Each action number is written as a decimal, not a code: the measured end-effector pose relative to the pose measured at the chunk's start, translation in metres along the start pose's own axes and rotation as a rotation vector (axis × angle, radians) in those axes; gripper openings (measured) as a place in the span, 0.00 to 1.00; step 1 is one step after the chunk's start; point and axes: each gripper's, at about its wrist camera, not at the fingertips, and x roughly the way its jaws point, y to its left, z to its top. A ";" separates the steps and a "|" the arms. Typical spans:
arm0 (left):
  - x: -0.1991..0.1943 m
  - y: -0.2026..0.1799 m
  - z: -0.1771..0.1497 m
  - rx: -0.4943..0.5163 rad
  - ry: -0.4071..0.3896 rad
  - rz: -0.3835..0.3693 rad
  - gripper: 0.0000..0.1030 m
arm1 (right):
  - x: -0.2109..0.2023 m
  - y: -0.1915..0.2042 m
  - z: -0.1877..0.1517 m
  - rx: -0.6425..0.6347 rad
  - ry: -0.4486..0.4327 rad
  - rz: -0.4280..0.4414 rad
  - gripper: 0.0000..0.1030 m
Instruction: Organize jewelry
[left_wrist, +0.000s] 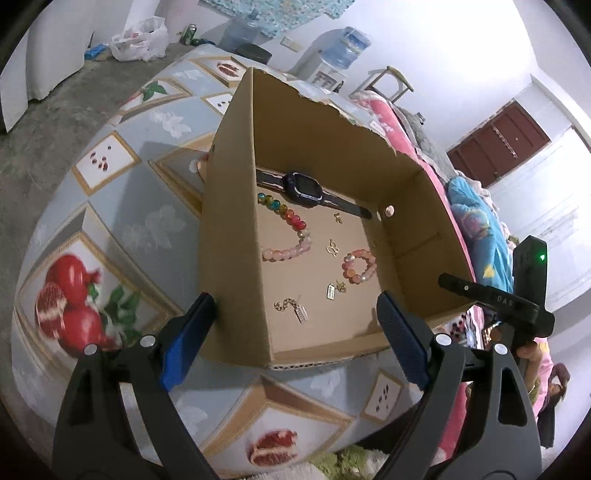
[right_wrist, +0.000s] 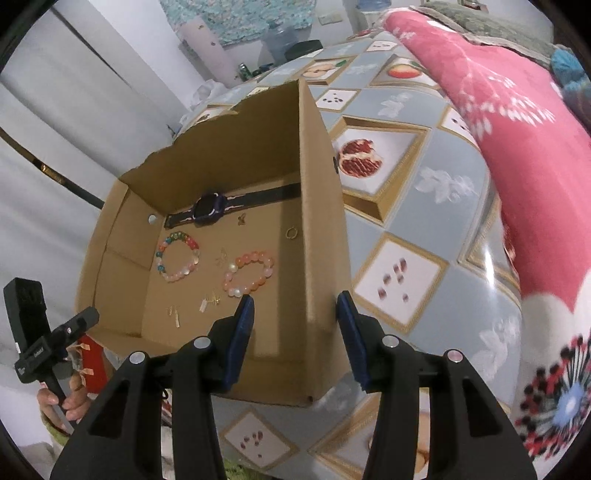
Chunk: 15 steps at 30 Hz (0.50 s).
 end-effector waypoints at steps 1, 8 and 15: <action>-0.001 -0.002 -0.004 0.005 -0.001 0.002 0.82 | -0.003 -0.001 -0.005 0.001 -0.007 -0.008 0.45; -0.015 -0.017 -0.019 0.101 -0.130 0.140 0.82 | -0.020 -0.004 -0.029 0.003 -0.116 -0.058 0.45; -0.060 -0.058 -0.047 0.224 -0.316 0.257 0.92 | -0.081 0.011 -0.079 -0.037 -0.359 -0.131 0.71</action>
